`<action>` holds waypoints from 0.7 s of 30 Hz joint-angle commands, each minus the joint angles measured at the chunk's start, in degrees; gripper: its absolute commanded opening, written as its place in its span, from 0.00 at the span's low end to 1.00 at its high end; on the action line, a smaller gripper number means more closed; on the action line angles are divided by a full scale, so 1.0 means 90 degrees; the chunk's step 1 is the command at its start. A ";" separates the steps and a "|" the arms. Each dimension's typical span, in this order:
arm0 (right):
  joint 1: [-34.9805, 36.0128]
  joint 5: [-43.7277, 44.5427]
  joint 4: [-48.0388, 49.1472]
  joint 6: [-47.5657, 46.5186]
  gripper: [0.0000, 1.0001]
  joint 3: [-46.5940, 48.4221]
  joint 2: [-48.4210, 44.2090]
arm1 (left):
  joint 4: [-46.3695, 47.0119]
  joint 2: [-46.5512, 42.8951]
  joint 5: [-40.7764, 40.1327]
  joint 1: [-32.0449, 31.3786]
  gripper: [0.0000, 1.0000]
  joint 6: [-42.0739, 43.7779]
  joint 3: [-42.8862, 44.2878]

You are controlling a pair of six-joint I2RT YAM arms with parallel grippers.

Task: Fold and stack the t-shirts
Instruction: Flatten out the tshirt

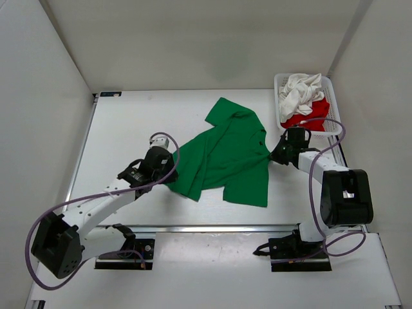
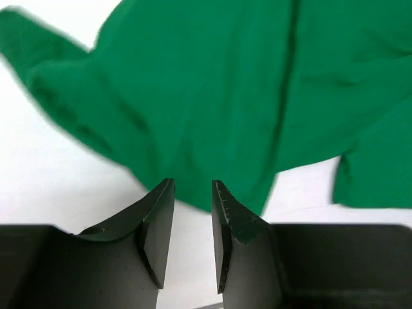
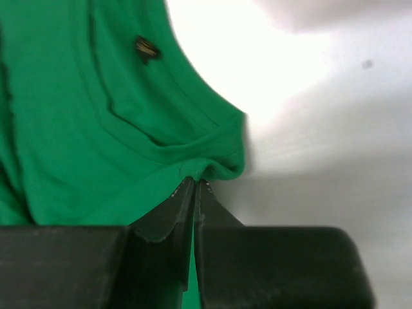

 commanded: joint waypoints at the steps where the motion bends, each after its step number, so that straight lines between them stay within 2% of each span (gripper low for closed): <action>1: -0.0165 -0.0129 0.0337 0.0138 0.00 0.0425 -0.0070 | 0.0134 -0.0641 -0.0233 0.0139 0.40 -0.0221 -0.0014; 4: -0.0127 -0.0013 0.0259 0.0139 0.00 0.0425 -0.0050 | 0.0105 -0.1003 -0.0138 0.0664 0.50 -0.0202 -0.0121; 6: -0.0078 0.0055 0.0249 0.0206 0.00 0.0347 -0.0050 | 0.0115 -0.1101 0.0018 0.1055 0.53 -0.0211 -0.0344; 8: -0.0019 -0.0012 0.0317 0.0197 0.00 0.0124 -0.0138 | 0.0600 -0.1305 0.0281 0.1564 0.49 -0.0328 -0.0870; 9: -0.0010 -0.0080 0.0375 0.0284 0.00 0.0074 -0.0186 | 0.0980 -0.1326 0.0689 0.2000 0.42 -0.0580 -0.1115; 10: 0.0000 -0.0177 0.0376 0.0275 0.00 0.0045 -0.0235 | 0.1148 -0.1355 0.0877 0.2565 0.40 -0.0669 -0.1224; 12: 0.0059 -0.0197 0.0434 0.0285 0.00 -0.0121 -0.0255 | 0.1655 -0.1025 0.1579 0.3144 0.40 -0.0903 -0.1410; 13: 0.0098 -0.0198 0.0386 0.0256 0.00 -0.0160 -0.0362 | 0.1784 -0.0898 0.1630 0.3254 0.41 -0.0943 -0.1420; 15: 0.0137 -0.0188 0.0376 0.0265 0.00 -0.0384 -0.0440 | 0.1931 -0.0459 0.1611 0.3129 0.47 -0.0944 -0.1362; 18: 0.0186 -0.0305 0.0532 0.0266 0.00 -0.0531 -0.0548 | 0.2282 -0.0252 0.1699 0.2719 0.56 -0.1022 -0.1488; 21: 0.0234 -0.0334 0.0581 0.0285 0.00 -0.0658 -0.0509 | 0.2419 -0.0223 0.1621 0.2269 0.61 -0.1139 -0.1712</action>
